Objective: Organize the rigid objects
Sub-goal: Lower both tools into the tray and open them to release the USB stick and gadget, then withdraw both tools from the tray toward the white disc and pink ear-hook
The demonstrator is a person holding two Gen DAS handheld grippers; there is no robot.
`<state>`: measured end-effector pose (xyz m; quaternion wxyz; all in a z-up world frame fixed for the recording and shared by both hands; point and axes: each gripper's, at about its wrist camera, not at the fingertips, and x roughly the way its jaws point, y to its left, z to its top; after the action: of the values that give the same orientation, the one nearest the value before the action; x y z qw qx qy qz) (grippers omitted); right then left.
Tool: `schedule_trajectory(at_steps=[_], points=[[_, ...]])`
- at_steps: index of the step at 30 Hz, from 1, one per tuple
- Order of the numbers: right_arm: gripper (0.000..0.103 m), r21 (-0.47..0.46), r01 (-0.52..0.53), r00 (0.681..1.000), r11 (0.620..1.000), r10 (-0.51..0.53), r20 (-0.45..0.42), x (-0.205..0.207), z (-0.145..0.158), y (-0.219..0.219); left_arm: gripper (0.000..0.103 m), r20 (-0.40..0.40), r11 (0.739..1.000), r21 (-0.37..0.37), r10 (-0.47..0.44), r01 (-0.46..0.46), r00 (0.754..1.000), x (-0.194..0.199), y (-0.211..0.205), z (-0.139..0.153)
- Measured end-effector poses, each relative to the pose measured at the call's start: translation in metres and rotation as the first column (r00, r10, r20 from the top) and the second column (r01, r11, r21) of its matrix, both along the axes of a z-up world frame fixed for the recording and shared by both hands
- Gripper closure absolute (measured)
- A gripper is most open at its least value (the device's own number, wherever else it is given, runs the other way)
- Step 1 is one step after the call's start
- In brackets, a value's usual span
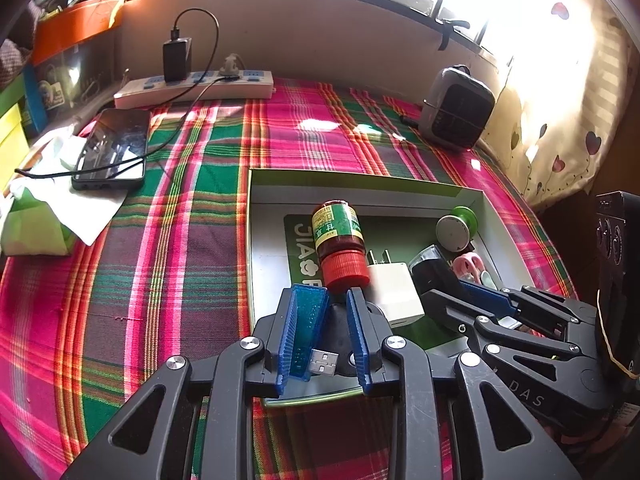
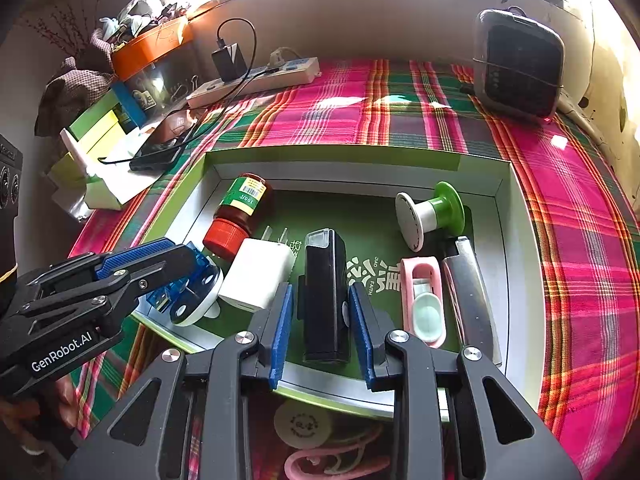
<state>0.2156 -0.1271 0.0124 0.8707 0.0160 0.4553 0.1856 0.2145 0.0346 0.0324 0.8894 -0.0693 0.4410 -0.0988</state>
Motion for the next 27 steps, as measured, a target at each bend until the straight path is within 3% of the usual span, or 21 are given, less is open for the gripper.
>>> schedule_trajectory(at_steps=[17, 27], points=[[0.066, 0.000, 0.014, 0.999, 1.000, -0.013, 0.037, -0.017, 0.011, -0.005, 0.070, 0.045, 1.000, -0.001, -0.005, 0.005, 0.999, -0.024, -0.004, 0.015], [0.064, 0.012, 0.030, 0.996, 0.999, -0.031, 0.081, -0.039, 0.022, -0.011, 0.070, 0.100, 0.999, 0.051, -0.008, 0.003, 0.995, -0.052, -0.011, 0.025]])
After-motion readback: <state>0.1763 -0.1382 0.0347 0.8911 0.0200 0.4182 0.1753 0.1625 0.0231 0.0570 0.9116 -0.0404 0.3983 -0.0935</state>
